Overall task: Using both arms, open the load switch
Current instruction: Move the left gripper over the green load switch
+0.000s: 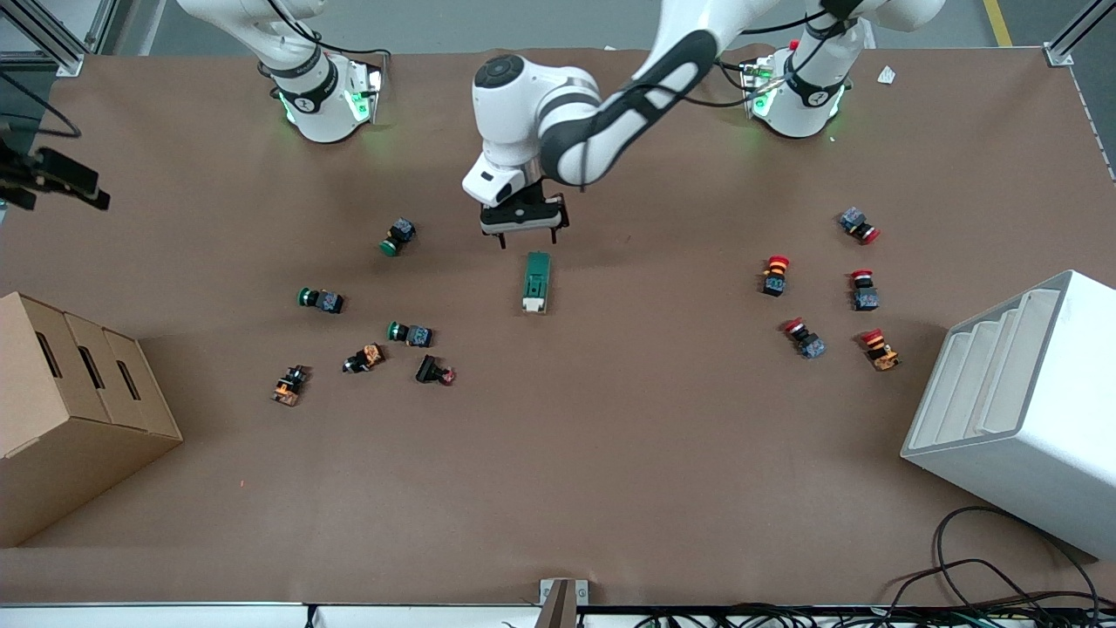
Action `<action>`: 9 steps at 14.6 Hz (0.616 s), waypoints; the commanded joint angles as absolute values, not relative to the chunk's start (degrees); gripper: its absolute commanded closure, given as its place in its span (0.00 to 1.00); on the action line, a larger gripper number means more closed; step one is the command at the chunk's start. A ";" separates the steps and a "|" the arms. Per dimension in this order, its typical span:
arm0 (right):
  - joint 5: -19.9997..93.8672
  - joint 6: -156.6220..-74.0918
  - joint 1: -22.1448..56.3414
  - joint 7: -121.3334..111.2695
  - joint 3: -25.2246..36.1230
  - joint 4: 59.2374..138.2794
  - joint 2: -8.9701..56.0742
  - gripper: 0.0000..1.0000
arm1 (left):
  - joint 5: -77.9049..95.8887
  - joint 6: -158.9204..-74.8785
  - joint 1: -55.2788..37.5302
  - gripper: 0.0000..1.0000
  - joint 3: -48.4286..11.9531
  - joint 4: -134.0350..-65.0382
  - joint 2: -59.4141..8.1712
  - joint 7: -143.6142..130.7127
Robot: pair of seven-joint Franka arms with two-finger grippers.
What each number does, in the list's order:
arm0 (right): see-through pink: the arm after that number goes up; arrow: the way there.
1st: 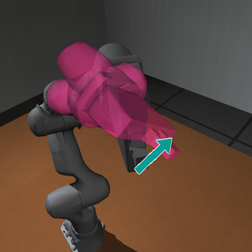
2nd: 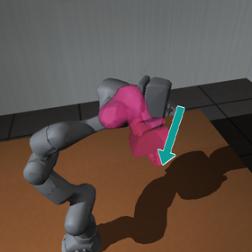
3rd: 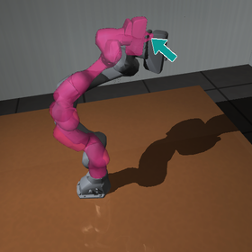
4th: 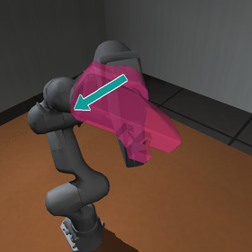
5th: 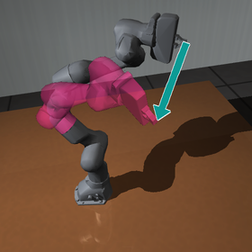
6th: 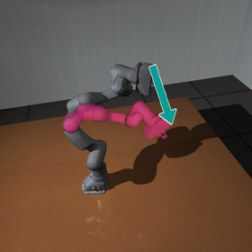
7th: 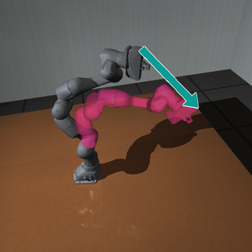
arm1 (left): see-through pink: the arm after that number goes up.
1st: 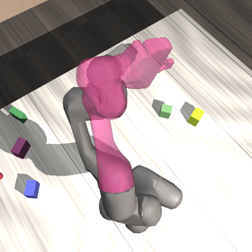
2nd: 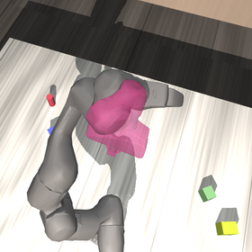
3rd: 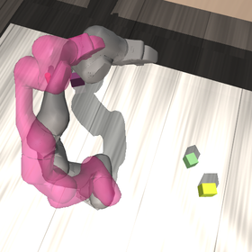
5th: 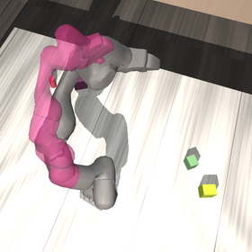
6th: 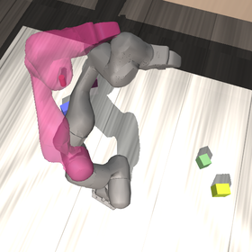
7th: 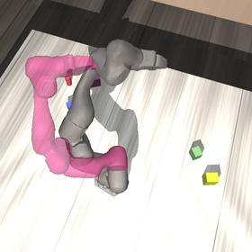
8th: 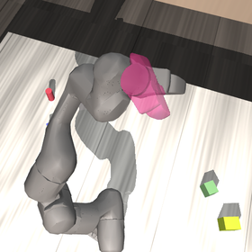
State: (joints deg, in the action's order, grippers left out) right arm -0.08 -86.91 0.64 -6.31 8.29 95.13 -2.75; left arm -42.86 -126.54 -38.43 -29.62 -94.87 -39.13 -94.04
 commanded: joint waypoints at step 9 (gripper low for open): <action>8.26 -94.30 7.18 12.69 8.26 97.29 10.81 0.00 | -86.80 -126.39 -44.03 0.00 -29.44 -106.61 -40.95 -133.54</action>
State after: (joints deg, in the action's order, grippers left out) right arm 6.20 -93.45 3.99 3.76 8.05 96.08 10.58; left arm -80.57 -126.54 -43.59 -29.69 -104.70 -42.20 -126.89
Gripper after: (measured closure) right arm 0.000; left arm 0.000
